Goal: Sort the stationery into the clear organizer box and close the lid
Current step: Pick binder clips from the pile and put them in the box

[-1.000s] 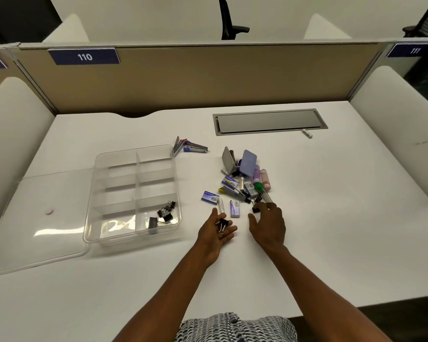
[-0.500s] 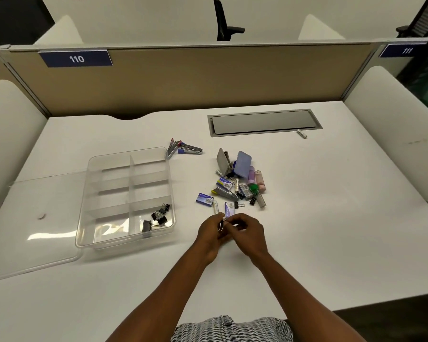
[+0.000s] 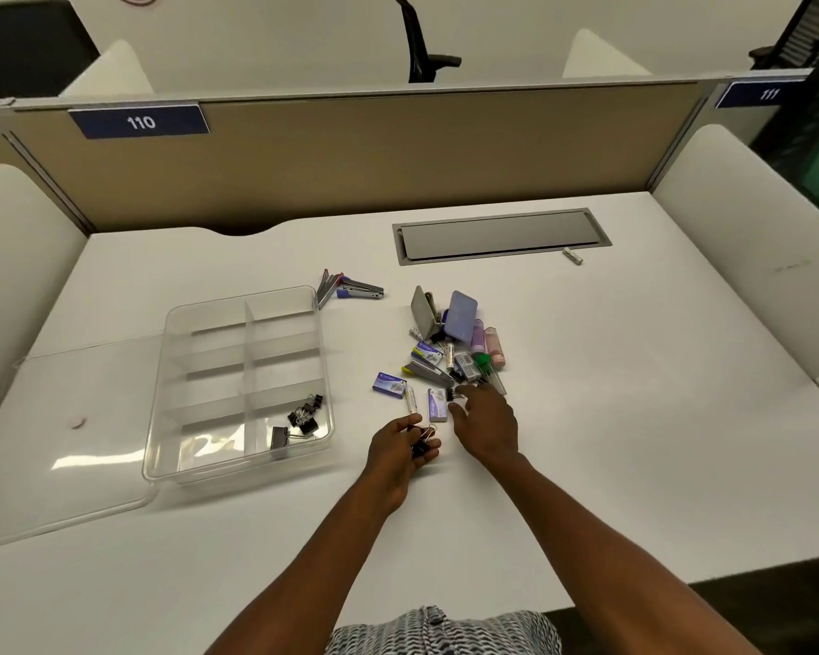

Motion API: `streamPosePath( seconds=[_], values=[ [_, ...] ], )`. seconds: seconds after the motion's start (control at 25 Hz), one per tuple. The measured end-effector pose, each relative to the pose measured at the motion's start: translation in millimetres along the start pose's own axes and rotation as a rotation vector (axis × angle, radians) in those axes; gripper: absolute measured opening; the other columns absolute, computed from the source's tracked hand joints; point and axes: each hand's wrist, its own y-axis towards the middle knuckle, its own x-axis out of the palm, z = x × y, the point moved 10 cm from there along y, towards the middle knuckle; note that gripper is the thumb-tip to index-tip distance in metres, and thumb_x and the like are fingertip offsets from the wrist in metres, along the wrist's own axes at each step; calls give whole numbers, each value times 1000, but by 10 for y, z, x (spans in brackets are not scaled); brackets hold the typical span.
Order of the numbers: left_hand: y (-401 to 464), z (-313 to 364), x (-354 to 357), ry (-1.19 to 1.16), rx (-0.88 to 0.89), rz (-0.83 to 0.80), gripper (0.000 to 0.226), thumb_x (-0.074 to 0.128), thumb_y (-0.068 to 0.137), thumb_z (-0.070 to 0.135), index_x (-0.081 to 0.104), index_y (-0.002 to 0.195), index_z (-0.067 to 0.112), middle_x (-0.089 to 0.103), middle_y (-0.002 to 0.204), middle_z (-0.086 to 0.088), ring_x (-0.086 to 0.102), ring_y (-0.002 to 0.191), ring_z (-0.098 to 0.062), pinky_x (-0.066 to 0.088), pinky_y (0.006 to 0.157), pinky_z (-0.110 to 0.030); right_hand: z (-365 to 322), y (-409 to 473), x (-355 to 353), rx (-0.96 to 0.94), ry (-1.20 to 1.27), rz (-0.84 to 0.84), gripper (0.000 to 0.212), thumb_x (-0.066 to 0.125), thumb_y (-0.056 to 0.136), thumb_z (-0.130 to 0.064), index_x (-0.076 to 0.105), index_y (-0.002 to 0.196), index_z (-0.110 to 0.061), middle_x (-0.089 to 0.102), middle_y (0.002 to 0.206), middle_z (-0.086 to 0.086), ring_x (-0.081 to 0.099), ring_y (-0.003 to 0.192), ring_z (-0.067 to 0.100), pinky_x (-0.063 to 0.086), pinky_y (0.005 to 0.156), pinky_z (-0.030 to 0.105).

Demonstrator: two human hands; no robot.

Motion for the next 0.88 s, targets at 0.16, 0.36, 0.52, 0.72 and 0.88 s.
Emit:
streamPosePath(
  seconds=[0.16,0.36,0.52,0.72,0.88],
  values=[
    [-24,55,-51,-84,16,8,23,57,98,17,62,114,1,66,90,-17,69,77,-29,59,77,-38,61,1,-24,65,104,66,11,69,87,-32,69,97,-27,66,108,-2,65,97,20,47,76,29],
    [-107,67,-123,-192,5,-11,49,43,101,47,67,106,6,70,91,-16,70,87,-33,57,85,-42,294,-145,-112,273,395,163,9,77,81,-22,68,80,-22,71,79,-8,69,77,15,49,72,28],
    [-192,70,-146,-205,32,-11,61,35,98,58,64,114,7,68,106,-18,69,97,-32,56,87,-40,97,-417,95,330,950,-20,19,74,84,-8,64,94,-20,78,83,9,77,74,19,60,68,35],
    [-336,223,-249,-119,123,69,63,33,97,60,63,122,11,70,103,-9,67,103,-21,54,86,-30,-352,-651,275,361,1141,-150,27,63,90,3,71,107,-16,77,96,12,75,93,27,59,77,34],
    [-457,324,-306,-87,170,115,59,31,96,64,61,125,21,68,113,-4,62,106,-12,43,101,-33,-723,-825,455,486,1269,-248,18,63,93,-8,71,109,-7,73,111,15,69,108,27,54,98,40]
  ],
)
